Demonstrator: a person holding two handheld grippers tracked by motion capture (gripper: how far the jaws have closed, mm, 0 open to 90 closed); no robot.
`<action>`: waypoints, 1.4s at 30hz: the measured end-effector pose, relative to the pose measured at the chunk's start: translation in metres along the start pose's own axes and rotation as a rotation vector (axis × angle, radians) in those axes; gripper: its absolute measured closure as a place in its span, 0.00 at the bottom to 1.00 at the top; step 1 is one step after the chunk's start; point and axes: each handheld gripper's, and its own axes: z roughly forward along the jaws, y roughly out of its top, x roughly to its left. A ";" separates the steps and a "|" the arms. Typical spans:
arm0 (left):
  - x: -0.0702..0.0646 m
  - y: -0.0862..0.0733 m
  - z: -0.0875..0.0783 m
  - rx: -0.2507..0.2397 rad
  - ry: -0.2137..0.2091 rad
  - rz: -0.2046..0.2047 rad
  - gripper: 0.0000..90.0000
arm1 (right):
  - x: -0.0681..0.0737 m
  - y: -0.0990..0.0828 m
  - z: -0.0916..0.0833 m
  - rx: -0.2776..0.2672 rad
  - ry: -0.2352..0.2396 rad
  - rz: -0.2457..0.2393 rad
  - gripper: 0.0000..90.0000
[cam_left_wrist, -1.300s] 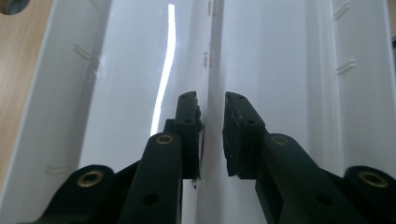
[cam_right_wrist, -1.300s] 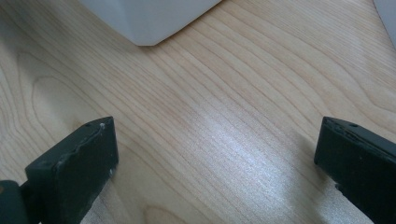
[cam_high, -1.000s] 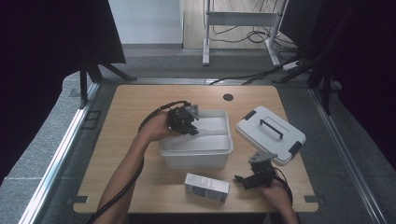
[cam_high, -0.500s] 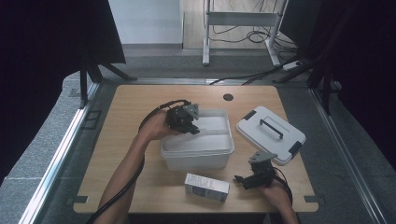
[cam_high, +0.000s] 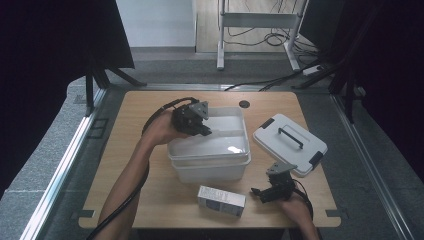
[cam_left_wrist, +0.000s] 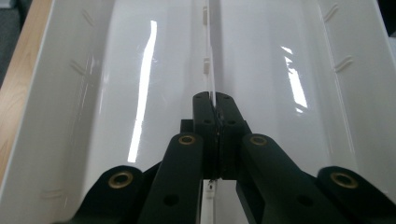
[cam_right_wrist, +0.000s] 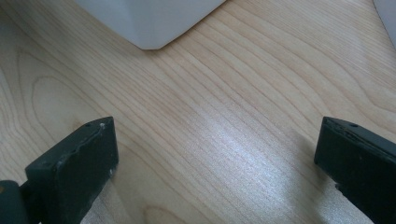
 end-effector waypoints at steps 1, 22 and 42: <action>0.000 -0.002 -0.001 0.001 0.007 -0.010 0.99 | 0.000 0.000 0.000 0.000 0.000 0.000 0.00; 0.003 -0.095 -0.058 0.035 0.231 -0.345 0.99 | 0.000 0.000 0.000 -0.001 -0.001 -0.002 0.00; -0.017 -0.188 -0.107 0.057 0.377 -0.544 0.99 | 0.000 0.000 0.000 0.000 0.000 0.000 0.00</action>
